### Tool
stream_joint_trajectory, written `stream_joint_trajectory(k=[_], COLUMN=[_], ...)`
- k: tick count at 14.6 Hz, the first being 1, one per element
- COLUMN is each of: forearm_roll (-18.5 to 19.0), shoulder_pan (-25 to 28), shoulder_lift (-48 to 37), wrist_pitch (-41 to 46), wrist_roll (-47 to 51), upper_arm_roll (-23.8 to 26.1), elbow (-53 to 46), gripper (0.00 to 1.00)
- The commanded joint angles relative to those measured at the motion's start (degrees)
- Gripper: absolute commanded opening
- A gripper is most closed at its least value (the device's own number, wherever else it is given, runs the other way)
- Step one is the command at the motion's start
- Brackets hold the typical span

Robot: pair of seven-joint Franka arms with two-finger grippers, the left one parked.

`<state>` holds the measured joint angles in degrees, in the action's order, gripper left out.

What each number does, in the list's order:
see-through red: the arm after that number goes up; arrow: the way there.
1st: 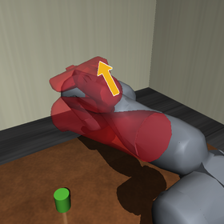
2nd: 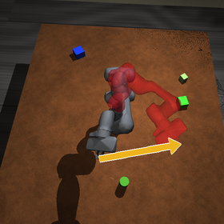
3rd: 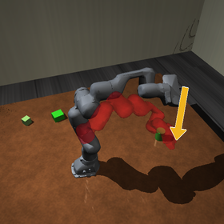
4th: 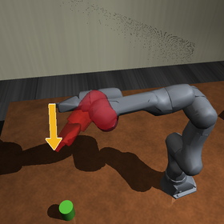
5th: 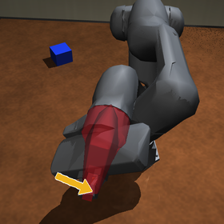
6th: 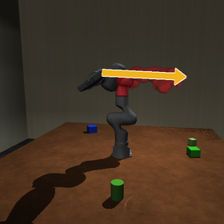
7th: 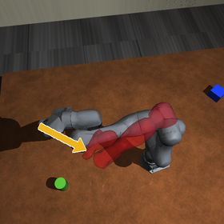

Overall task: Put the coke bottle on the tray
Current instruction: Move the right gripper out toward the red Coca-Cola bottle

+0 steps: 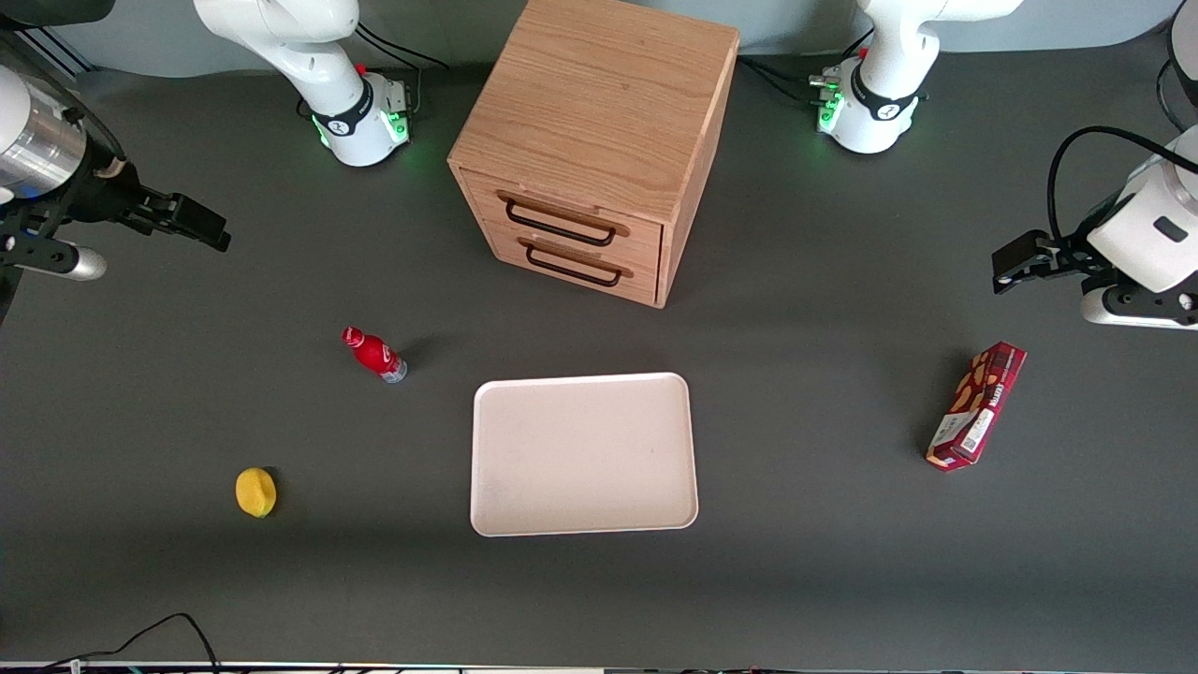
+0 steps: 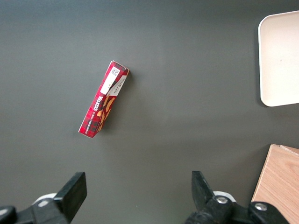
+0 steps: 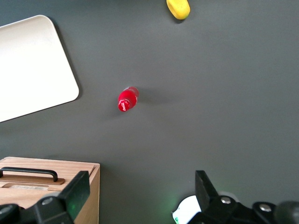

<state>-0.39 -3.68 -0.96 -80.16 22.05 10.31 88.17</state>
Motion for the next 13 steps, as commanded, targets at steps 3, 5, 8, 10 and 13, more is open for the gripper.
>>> stream_joint_trajectory(k=[3, 5, 8, 10, 13], forearm_roll=[-1.81, -3.03, -4.27, -4.01, -2.69], shoulder_pan=[0.26, 0.43, 1.66, 1.75, 1.84], shoulder_lift=[1.14, 1.83, 0.96, 1.13, 1.14], wrist_pitch=[2.55, 2.03, -9.35, -17.71, -29.58], wrist_roll=[0.89, 0.54, 1.33, 1.5, 2.56], upper_arm_roll=[-0.99, -0.64, 1.19, 2.43, 3.31], elbow=[-2.3, -0.9, 11.1, 18.58, 27.99], gripper=[1.0, 1.0, 1.0, 1.0, 1.0])
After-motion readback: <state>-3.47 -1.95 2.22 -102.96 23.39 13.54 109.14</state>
